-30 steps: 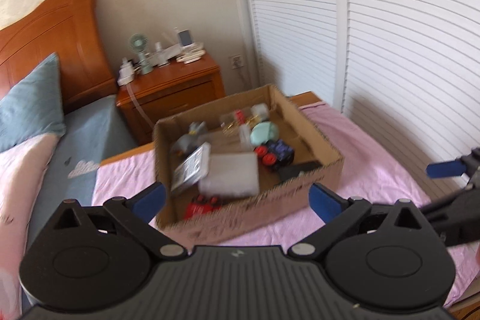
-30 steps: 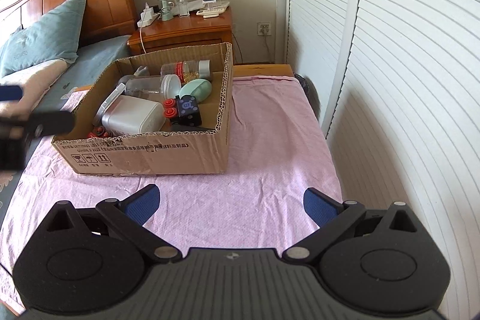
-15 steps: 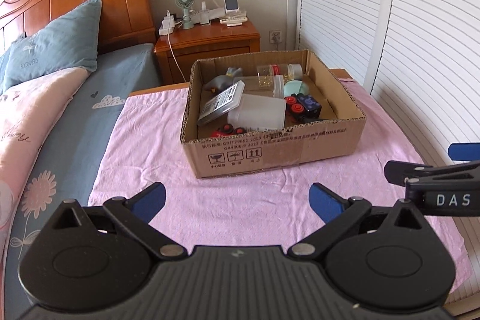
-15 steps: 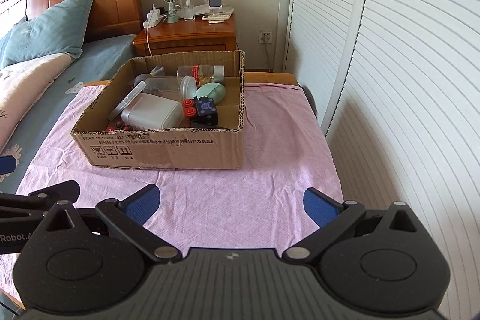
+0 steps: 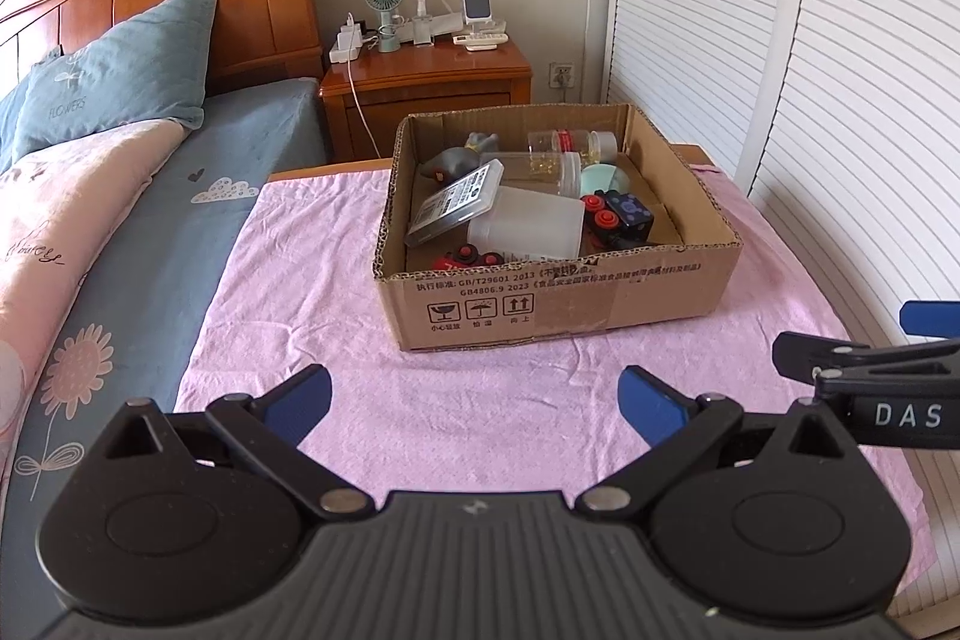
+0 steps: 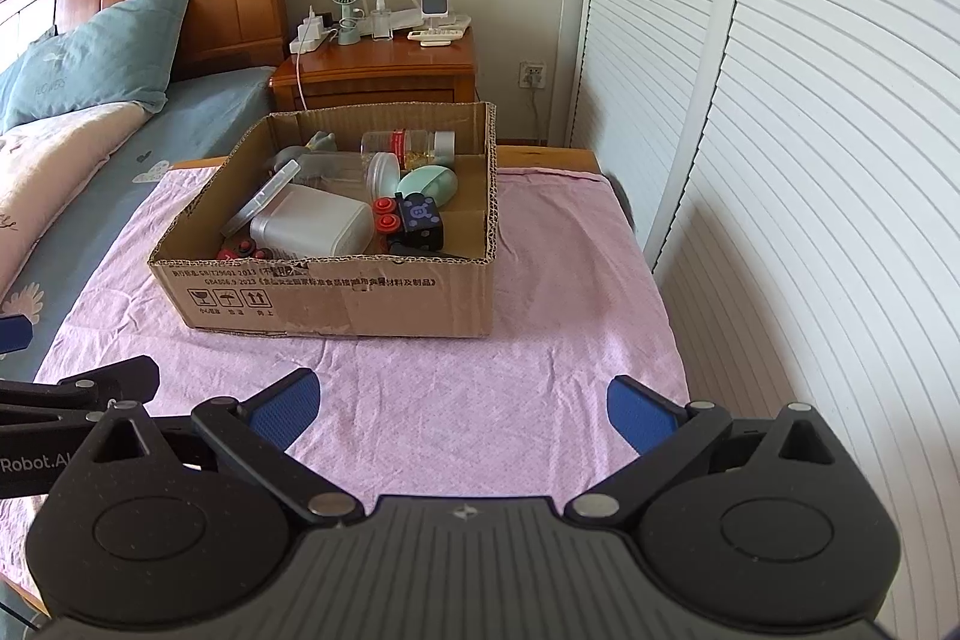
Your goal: Organize rigid objects
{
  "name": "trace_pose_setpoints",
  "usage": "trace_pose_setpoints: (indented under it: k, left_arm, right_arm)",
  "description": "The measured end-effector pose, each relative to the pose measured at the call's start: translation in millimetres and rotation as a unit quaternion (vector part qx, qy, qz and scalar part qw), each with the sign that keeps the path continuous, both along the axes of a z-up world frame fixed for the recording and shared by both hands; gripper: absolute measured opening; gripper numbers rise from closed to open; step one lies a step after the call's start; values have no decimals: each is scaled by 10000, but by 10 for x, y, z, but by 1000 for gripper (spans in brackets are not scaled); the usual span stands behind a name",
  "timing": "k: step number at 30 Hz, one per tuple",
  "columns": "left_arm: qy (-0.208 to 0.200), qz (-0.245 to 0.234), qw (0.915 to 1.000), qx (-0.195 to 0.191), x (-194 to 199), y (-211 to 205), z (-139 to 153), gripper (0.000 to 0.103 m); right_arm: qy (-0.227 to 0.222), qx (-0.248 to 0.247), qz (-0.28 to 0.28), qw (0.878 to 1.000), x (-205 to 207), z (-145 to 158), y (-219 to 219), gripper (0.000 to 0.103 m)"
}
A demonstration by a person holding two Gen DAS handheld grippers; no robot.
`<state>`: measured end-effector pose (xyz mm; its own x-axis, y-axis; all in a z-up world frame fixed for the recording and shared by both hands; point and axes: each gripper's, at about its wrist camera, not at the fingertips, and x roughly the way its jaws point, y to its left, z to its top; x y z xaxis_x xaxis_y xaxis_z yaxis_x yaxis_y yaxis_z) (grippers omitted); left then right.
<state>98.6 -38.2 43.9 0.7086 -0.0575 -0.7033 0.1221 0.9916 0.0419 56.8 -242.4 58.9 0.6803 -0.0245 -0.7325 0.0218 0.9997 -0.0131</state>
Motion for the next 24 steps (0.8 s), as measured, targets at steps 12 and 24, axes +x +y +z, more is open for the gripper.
trace_pose_setpoints:
  k: [12,24]
  left_arm:
    - [-30,41,10000,-22,-9,-1,2,101]
    - [-36,59,10000,-10,-15,-10,16,101]
  right_arm:
    - [6,13,30,10000,10,1,2,103]
    - [-2,17,36,10000,-3,1,4,103]
